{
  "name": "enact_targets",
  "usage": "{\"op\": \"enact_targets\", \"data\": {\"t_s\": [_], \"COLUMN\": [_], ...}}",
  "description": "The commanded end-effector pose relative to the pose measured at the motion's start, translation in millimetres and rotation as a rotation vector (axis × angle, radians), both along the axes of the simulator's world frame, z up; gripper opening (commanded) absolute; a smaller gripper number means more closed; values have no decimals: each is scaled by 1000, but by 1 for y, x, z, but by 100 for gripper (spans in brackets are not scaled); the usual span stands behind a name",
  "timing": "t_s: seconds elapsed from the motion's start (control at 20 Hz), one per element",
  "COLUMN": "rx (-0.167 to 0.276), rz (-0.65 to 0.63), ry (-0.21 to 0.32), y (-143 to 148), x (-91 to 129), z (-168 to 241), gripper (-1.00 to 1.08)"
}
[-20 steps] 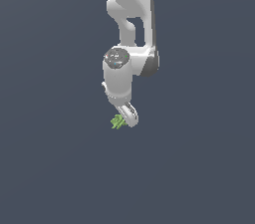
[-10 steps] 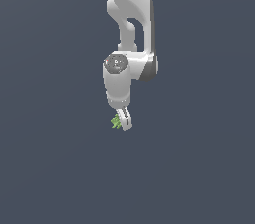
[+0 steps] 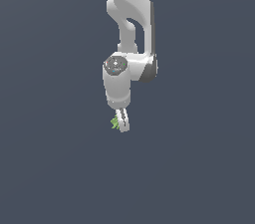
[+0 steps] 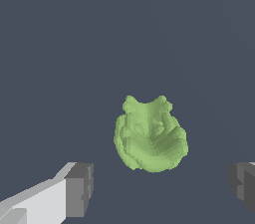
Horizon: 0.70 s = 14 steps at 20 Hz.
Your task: Pick up the object and move it to a goal position.
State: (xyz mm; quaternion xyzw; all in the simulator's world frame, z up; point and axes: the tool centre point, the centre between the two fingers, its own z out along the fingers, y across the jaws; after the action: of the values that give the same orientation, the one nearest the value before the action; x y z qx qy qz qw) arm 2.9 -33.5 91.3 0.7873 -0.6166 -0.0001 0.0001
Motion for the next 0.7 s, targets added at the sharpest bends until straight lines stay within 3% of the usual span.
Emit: {"op": "enact_targets", "data": {"t_s": [0.0,0.65], "rx": [0,0], "rz": [0,-5], "ry": [0,0], "y": [0,0], "x": [0,-1], "z": [0,-46], "gripper": [100,100]}}
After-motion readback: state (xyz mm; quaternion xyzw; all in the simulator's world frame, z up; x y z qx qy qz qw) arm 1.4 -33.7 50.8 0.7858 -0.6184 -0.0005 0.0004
